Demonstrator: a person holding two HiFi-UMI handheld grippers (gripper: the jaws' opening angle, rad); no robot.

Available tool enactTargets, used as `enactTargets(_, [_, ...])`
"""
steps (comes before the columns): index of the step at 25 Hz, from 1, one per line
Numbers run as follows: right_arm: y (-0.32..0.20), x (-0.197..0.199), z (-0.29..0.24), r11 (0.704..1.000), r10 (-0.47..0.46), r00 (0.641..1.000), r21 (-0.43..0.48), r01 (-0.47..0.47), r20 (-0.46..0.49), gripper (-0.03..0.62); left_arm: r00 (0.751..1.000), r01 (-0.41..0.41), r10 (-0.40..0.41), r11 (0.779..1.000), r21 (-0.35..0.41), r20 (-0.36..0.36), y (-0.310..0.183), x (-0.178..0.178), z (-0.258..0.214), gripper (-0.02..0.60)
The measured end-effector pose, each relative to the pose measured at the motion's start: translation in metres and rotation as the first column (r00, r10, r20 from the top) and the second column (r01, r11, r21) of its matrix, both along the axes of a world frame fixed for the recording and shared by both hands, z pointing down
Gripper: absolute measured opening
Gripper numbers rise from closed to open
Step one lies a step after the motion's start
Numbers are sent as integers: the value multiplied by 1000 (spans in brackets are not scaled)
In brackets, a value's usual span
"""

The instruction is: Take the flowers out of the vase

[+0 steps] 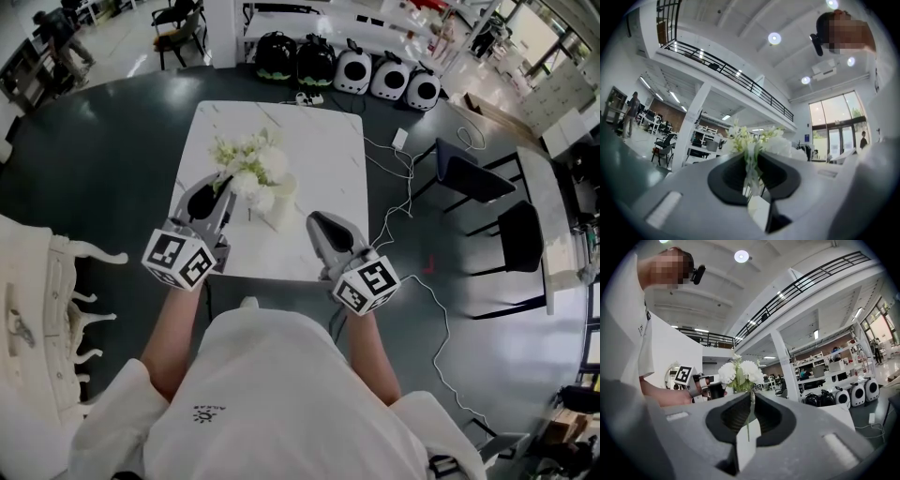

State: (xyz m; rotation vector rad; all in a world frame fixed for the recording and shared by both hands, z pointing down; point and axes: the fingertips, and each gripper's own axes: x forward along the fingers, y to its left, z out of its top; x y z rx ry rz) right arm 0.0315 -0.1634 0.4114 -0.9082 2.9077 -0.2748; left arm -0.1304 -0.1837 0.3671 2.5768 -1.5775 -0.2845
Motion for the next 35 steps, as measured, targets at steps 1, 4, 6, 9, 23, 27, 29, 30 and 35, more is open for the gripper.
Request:
enactTargets(1, [0,1,1,1000,4,1000,-3,-4,0,26,1000,-1,1,1000,-7,-1,0,0,4,48])
enactTargets(4, [1,6,5,1000,18,1000,-11,-18,-2,26,1000,-2,1,1000,-31,-9,-1,1,17,48])
enactTargets(6, [1,8,7,1000,26,1000,-17,-26,-4,26,1000,-1,0,999,-50,-14,-2,-1,28,48])
enactTargets(9, [2,10,11,999,35,999,-25,-36,-9,26,1000,4,-5,997,-79,-16,-2,-4,42,48])
enactTargets(23, [-1,25,28,995,83,996,-58,-85,-37,26,1000,21,-24,989,-148,-20,2,-15,76,48])
enactTargets(27, [-2,24,29,994,90,995,-62,-92,-40,26,1000,17,-20,988,-152,-21,2,-14,78,48])
enactTargets(29, [-3,25,30,994,92,995,-63,-95,-40,26,1000,15,-18,988,-155,-21,1,-13,78,48])
enactTargets(30, [-4,25,30,993,94,995,-63,-97,-40,26,1000,14,-17,988,-156,-21,1,-12,78,48])
enactTargets(35, [-3,26,32,993,102,994,-63,-104,-45,26,1000,10,-13,988,-156,-19,0,-12,79,48])
